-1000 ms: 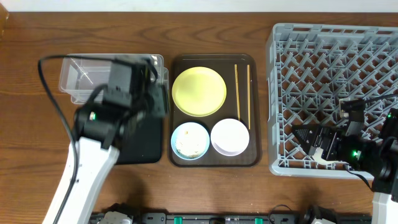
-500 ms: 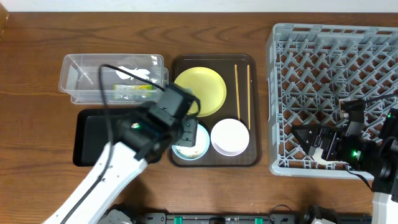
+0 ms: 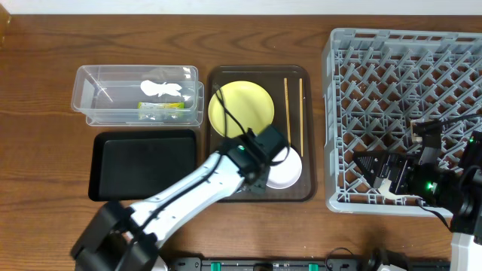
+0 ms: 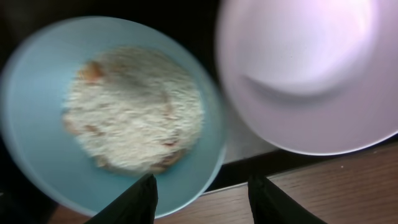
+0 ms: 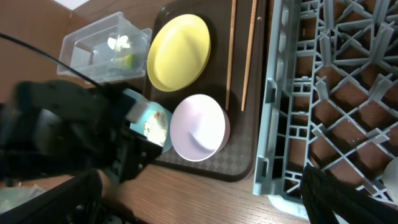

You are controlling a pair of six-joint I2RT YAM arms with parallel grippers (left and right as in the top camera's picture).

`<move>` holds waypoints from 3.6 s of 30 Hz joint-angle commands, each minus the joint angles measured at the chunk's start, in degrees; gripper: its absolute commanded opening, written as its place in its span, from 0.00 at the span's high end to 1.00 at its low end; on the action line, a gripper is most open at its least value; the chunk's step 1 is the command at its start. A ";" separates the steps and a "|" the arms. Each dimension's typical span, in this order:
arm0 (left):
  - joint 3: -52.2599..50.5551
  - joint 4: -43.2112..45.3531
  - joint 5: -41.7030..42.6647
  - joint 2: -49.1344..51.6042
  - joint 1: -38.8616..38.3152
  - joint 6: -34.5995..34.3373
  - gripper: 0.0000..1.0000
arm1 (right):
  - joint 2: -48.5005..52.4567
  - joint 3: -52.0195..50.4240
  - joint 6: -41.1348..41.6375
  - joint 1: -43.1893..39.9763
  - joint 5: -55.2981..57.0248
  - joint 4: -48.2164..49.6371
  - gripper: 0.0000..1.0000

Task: Sort waste into correct bins and load items into the dishwasher rack
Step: 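Grasp the blue bowl of rice with the left gripper, then tip the blue bowl over the black tray to pour out the rice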

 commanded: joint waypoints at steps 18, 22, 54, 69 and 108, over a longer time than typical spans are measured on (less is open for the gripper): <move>-0.37 0.81 -2.19 6.45 -2.19 -0.57 0.91 | -0.26 0.44 -1.07 -0.39 -0.46 -0.13 0.01; -0.04 -1.75 -2.19 1.95 -2.10 -0.55 0.94 | -0.26 0.44 -1.07 -0.39 -0.46 -0.15 0.01; -9.84 -5.66 78.29 -5.07 66.47 37.73 0.94 | -0.26 0.44 -1.05 -0.37 -0.48 -0.35 0.02; -9.84 -6.91 84.85 -1.79 73.11 41.35 0.94 | -0.26 0.44 -1.05 -0.39 -0.50 -0.39 0.03; -9.70 -13.79 83.65 -2.73 75.43 36.17 0.94 | -0.26 0.44 -0.68 -0.39 -0.72 -1.29 0.03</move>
